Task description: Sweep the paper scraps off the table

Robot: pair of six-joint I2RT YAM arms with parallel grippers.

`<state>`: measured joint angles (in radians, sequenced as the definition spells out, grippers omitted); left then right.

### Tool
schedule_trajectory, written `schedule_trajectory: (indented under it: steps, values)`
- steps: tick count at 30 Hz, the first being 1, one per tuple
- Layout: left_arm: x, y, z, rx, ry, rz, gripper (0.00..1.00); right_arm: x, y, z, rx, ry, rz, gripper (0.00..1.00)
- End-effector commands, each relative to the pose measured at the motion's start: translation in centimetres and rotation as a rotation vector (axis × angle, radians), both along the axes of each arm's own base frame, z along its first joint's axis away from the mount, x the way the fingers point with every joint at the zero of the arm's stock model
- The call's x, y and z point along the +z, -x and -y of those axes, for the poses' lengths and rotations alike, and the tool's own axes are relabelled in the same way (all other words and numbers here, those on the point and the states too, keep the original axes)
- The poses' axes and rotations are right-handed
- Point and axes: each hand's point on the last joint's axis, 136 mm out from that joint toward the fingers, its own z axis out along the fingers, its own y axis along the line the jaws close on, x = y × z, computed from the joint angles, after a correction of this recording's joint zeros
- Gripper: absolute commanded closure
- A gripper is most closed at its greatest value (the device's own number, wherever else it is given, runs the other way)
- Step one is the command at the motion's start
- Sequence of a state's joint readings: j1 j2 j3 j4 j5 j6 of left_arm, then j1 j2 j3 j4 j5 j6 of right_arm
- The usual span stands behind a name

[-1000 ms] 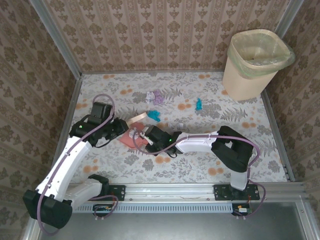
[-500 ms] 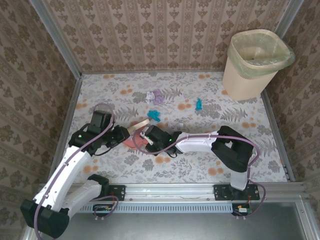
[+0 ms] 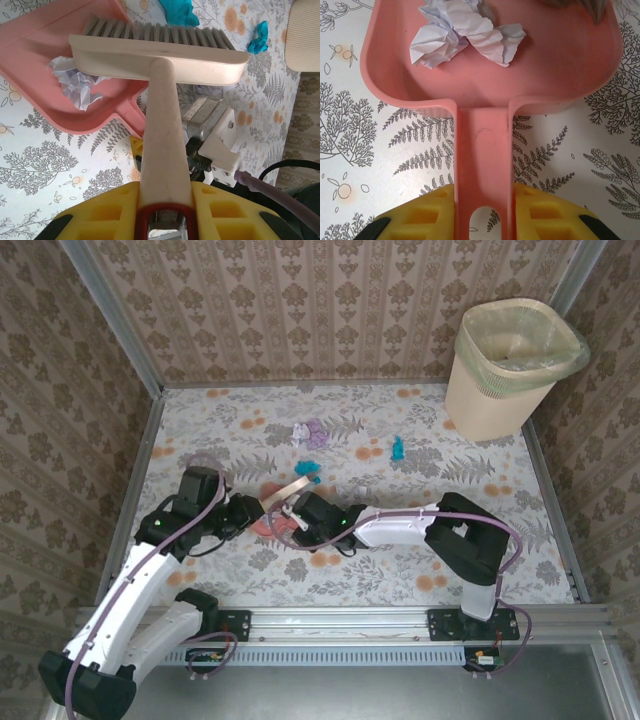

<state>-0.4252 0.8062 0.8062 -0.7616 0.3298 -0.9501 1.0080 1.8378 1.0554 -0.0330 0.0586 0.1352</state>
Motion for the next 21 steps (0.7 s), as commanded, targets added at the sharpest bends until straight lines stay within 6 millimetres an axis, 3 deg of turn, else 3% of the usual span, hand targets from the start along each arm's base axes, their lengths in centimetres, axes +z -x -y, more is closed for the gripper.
schedule_trajectory:
  steps: [1,7,12,17,21]
  values:
    - [3.4,-1.1,-0.1,0.029,0.031,0.111,1.00,1.9,0.1,-0.5,0.008,-0.070,0.010,1.00]
    - [7.8,-2.9,-0.9,0.085,0.067,0.226,1.00,2.8,0.4,-0.5,0.023,-0.115,0.025,1.00]
    - [12.6,-5.7,-1.5,0.156,0.070,0.368,1.00,3.7,0.5,-0.4,0.027,-0.146,0.043,1.00]
    - [15.8,-9.7,-1.3,0.212,0.053,0.466,1.00,4.1,0.3,0.0,0.012,-0.146,0.061,1.00]
    - [17.5,-14.0,0.3,0.216,0.070,0.507,1.00,4.4,0.1,0.4,-0.005,-0.144,0.082,1.00]
